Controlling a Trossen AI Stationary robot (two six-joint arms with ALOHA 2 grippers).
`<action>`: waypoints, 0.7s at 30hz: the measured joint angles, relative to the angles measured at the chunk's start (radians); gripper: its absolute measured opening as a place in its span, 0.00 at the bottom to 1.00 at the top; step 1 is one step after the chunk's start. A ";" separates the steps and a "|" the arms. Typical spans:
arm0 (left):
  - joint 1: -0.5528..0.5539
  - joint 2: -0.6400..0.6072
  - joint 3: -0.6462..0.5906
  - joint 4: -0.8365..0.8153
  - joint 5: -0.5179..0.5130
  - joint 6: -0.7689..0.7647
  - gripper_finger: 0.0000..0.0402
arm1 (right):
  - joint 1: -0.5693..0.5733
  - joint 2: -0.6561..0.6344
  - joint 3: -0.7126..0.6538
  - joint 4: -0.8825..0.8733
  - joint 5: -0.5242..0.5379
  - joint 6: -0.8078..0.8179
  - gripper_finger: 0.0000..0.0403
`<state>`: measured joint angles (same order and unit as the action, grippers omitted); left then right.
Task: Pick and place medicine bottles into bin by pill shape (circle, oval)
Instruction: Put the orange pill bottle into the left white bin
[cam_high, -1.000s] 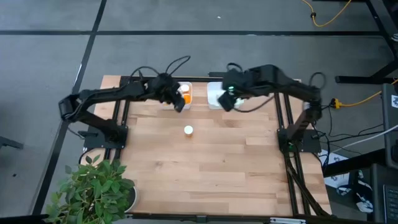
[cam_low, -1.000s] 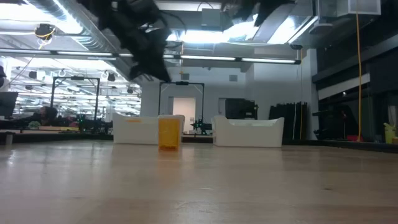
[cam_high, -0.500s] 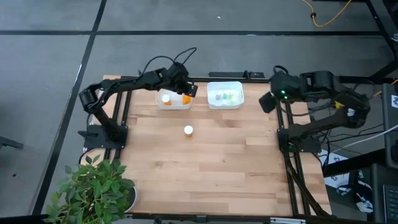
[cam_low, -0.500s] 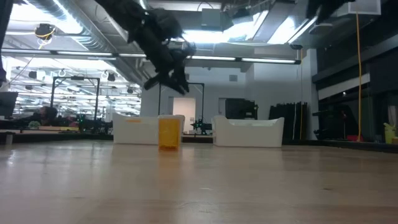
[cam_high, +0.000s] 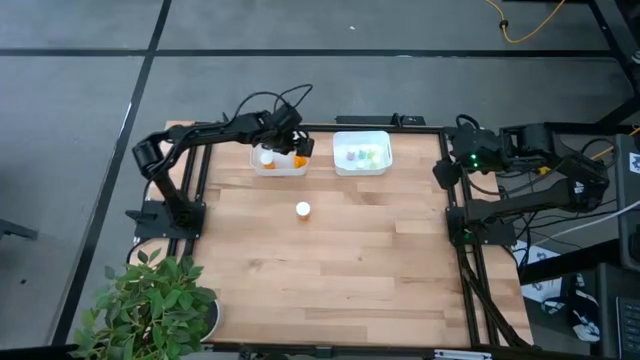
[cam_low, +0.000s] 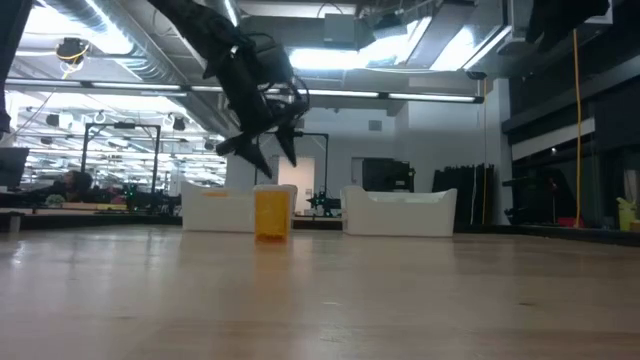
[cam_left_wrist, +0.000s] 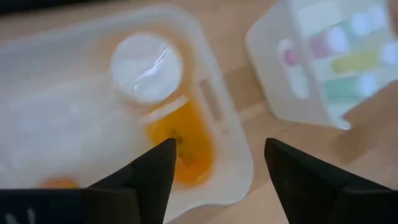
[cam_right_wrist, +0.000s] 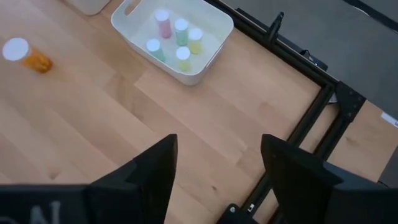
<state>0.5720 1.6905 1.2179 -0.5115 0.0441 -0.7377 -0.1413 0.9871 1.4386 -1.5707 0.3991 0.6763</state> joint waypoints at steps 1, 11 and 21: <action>0.003 0.002 -0.001 -0.013 -0.001 -0.023 0.60 | 0.000 0.000 0.000 0.000 0.000 -0.004 0.58; 0.019 0.027 0.000 -0.032 -0.027 -0.068 0.58 | 0.000 -0.002 0.000 0.000 0.005 -0.048 0.58; 0.015 0.105 -0.001 -0.010 -0.050 -0.098 0.58 | 0.000 -0.002 0.000 0.008 0.026 -0.060 0.58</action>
<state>0.5869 1.7952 1.2171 -0.5216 -0.0064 -0.8356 -0.1413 0.9855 1.4384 -1.5623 0.4255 0.6159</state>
